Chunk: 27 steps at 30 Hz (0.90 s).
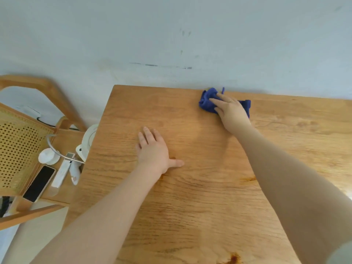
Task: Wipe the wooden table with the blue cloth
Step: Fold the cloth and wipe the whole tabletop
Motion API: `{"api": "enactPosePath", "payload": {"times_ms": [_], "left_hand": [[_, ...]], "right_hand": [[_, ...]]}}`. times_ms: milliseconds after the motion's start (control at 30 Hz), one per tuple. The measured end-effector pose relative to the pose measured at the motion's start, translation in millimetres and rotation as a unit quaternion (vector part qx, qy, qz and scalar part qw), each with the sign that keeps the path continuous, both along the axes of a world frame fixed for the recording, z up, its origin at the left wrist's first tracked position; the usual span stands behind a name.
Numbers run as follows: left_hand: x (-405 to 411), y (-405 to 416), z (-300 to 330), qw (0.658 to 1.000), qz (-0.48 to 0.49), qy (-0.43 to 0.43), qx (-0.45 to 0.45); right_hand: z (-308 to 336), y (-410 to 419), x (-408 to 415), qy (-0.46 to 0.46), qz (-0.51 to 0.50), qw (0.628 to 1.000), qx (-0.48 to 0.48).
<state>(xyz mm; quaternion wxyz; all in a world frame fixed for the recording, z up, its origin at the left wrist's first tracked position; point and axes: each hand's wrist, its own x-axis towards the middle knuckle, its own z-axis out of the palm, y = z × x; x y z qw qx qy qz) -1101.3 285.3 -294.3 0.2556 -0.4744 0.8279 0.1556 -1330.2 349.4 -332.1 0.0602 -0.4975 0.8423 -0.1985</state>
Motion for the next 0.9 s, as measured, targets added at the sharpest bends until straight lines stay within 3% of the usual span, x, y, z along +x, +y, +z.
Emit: {"api": "enactPosePath", "payload": {"times_ms": [100,200,333,467,600,733,900], "left_hand": [[1,3,2,1.0,0.002,0.011,0.012],[0,7,7,1.0,-0.003,0.025,-0.002],[-4,14,15,0.986,-0.104,0.047,-0.123],[-13,19,16,0.984,-0.128,0.051,-0.115],[-22,25,13,0.985,-0.135,0.074,-0.077],[-29,35,9,0.987,-0.122,0.108,-0.02],[-43,49,9,0.984,-0.106,0.092,-0.106]], "right_hand": [[4,-10,-2,0.011,-0.049,0.997,0.05],[5,14,33,0.038,0.013,0.999,0.018],[3,76,94,-0.008,0.087,0.996,0.022],[-1,84,72,-0.005,0.163,0.986,-0.014],[-3,44,21,0.002,0.076,0.996,-0.044],[-1,28,-27,0.011,-0.01,1.0,-0.011],[0,60,7,0.014,0.004,1.0,-0.018]]}}
